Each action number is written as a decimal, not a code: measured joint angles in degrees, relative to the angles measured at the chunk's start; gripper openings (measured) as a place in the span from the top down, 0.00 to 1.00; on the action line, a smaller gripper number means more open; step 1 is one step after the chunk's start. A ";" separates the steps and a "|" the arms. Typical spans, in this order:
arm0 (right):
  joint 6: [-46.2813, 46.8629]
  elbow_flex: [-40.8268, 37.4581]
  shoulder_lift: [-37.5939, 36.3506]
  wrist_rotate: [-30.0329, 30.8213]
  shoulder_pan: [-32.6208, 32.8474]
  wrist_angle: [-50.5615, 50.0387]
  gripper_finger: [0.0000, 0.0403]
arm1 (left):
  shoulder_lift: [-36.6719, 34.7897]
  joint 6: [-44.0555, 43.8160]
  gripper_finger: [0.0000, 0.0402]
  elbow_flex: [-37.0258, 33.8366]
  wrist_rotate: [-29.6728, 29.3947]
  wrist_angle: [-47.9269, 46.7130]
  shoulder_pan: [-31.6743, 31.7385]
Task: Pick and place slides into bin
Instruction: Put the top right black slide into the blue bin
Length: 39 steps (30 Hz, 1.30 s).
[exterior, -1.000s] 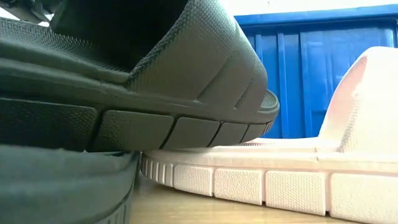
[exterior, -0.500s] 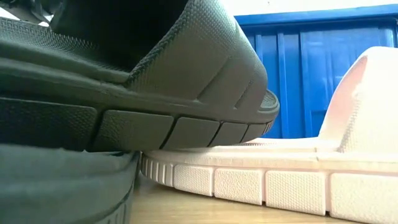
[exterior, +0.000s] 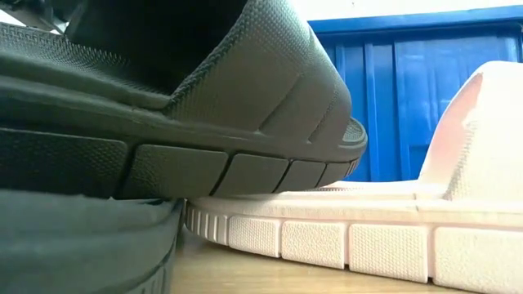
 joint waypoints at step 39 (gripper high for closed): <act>-7.99 -0.94 5.87 9.01 -1.38 -2.06 0.43 | -0.02 0.04 0.62 -0.04 0.10 -3.43 -0.01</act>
